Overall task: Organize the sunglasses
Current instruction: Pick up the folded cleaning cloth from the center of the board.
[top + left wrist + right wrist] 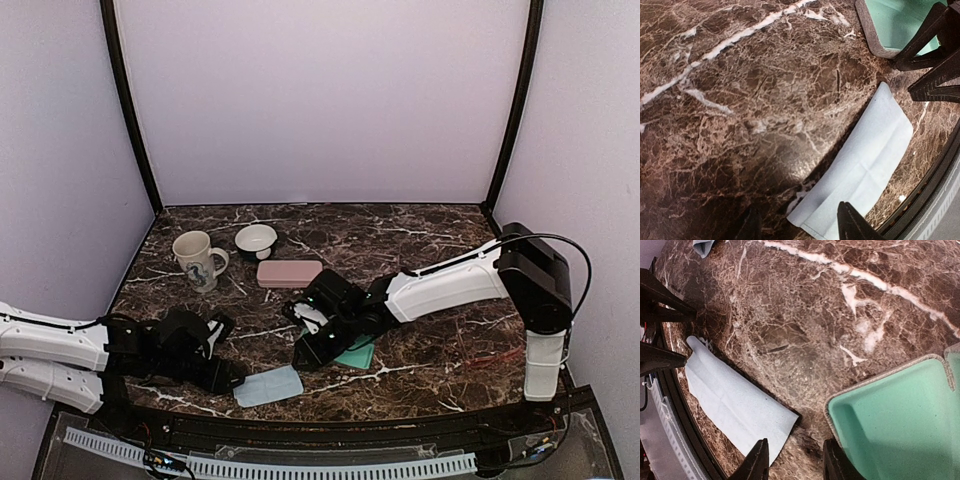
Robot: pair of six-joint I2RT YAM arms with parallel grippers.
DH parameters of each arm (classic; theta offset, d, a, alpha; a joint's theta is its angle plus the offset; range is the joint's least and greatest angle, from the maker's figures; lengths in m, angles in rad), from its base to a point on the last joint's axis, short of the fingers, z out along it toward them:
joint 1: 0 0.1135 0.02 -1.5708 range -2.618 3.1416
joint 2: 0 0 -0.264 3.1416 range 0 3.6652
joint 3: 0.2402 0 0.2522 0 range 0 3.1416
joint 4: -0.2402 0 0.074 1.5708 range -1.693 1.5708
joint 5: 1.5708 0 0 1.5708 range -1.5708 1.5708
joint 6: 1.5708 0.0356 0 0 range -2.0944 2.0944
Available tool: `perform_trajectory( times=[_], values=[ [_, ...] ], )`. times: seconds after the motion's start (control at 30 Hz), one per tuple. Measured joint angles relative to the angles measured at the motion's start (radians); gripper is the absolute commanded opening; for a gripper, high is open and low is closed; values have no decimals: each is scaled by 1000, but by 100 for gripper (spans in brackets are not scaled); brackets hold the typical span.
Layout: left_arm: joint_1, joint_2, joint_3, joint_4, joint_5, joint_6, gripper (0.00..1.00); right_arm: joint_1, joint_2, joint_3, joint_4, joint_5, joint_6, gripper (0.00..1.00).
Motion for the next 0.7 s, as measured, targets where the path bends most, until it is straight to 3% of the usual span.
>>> perform_trajectory(
  times=[0.7],
  values=[
    [0, -1, 0, 27, 7, 0, 55, -7, -1, -9, 10, -13, -8, 38]
  ],
)
